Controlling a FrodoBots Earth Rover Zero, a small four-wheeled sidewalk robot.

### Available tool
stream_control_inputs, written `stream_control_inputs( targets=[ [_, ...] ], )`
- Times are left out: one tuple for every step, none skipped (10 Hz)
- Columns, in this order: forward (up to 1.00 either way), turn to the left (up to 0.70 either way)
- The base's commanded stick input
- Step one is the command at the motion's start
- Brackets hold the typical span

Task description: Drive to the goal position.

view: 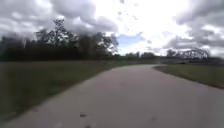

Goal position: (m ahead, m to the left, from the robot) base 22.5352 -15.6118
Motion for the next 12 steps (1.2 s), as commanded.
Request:
stream_control_inputs(
  targets=[
    [1.00, -0.05],
    [1.00, -0.02],
    [1.00, -0.02],
    [1.00, -0.02],
    [1.00, -0.02],
    [1.00, 0.00],
    [1.00, 0.00],
    [1.00, 0.00],
    [1.00, 0.00],
    [1.00, 0.00],
    [1.00, 0.00],
    [1.00, 0.00]
  ],
)
